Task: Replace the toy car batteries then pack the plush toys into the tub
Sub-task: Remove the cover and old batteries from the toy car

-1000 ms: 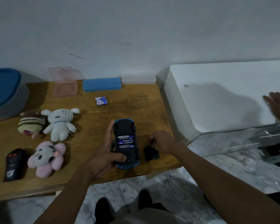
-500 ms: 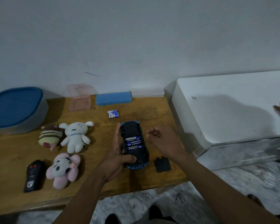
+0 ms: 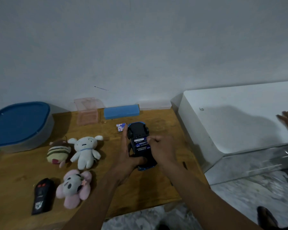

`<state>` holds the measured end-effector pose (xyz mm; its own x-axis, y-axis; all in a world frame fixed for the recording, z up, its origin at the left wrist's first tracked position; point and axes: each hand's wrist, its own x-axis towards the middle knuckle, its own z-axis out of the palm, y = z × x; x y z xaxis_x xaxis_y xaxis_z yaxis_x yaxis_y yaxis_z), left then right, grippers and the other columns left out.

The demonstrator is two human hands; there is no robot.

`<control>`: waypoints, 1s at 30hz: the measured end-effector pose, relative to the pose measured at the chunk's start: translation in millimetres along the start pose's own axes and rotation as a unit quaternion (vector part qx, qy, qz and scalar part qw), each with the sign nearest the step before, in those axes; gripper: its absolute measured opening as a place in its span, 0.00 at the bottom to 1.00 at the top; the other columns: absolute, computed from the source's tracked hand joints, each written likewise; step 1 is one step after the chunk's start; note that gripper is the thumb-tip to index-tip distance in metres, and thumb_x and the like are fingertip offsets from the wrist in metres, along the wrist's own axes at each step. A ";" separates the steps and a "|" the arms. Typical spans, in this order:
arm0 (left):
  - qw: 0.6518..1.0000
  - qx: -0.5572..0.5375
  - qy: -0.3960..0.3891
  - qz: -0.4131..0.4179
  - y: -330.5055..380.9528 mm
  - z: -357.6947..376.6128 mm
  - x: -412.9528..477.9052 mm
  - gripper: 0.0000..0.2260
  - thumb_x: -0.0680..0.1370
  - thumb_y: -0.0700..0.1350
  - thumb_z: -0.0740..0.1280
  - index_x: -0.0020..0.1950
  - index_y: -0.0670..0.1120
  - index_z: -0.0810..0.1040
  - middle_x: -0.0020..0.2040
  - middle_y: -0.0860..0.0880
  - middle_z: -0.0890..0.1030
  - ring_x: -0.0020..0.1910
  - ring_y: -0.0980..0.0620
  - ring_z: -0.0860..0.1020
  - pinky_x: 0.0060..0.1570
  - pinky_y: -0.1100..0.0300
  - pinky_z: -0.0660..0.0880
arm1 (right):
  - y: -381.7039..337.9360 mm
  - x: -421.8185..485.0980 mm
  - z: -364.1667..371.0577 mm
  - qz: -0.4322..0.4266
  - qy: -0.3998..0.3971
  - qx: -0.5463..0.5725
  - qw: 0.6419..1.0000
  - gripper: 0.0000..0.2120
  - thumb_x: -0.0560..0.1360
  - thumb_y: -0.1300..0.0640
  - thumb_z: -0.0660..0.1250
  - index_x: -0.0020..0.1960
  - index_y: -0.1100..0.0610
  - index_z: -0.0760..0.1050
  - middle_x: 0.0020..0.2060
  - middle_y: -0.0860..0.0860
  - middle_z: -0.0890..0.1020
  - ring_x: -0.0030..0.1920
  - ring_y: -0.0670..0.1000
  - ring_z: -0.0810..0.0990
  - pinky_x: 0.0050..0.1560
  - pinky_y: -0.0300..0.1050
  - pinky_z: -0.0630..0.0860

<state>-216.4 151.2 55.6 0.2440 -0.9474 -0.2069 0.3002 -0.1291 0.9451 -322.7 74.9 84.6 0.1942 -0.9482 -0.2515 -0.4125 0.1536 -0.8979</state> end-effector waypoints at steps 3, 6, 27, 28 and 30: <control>1.000 0.004 -0.019 -0.009 1.9 -8.3 0.8 0.53 0.62 0.28 0.70 0.64 0.80 0.57 0.69 0.51 0.70 0.63 0.36 0.75 0.56 0.32 0.74 | -8.3 -4.6 2.0 0.086 -0.003 0.113 0.990 0.05 0.76 0.60 0.67 0.47 0.56 0.82 0.45 0.54 0.84 0.45 0.52 0.83 0.44 0.47 0.82; 0.999 -0.009 -0.038 -0.025 2.2 -16.7 1.3 0.53 0.63 0.27 0.69 0.66 0.79 0.56 0.69 0.51 0.71 0.62 0.37 0.77 0.56 0.32 0.74 | -14.7 -10.4 0.3 0.117 -0.015 0.181 0.976 0.04 0.75 0.62 0.68 0.43 0.56 0.81 0.43 0.54 0.84 0.42 0.51 0.83 0.36 0.41 0.78; 0.993 -0.050 -0.097 -0.048 12.1 -25.2 -2.7 0.52 0.67 0.22 0.65 0.66 0.77 0.57 0.68 0.48 0.73 0.59 0.37 0.78 0.51 0.43 0.77 | -18.7 -7.9 -8.1 -0.055 -0.028 0.111 0.992 0.06 0.70 0.59 0.74 0.46 0.55 0.81 0.40 0.47 0.84 0.37 0.40 0.83 0.34 0.32 0.77; 0.993 -0.051 -0.094 -0.049 12.1 -23.7 -2.8 0.51 0.66 0.23 0.66 0.66 0.78 0.58 0.68 0.48 0.73 0.60 0.36 0.78 0.51 0.42 0.77 | -19.8 -6.9 -11.9 -0.061 -0.026 0.124 0.990 0.04 0.72 0.59 0.72 0.47 0.56 0.81 0.41 0.47 0.84 0.37 0.39 0.83 0.32 0.29 0.76; 0.993 -0.052 -0.090 -0.054 11.2 -20.1 -3.2 0.51 0.66 0.24 0.67 0.65 0.78 0.59 0.68 0.47 0.73 0.61 0.35 0.76 0.51 0.42 0.77 | -21.1 -4.2 -19.0 -0.061 -0.030 0.156 0.985 0.04 0.76 0.61 0.67 0.47 0.55 0.81 0.41 0.48 0.84 0.40 0.42 0.83 0.35 0.31 0.77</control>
<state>-195.2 158.7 61.8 0.0396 -0.9680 -0.2477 0.4123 -0.2100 0.8865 -331.7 70.3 111.5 0.2816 -0.9481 -0.1478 -0.0916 0.1268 -0.9877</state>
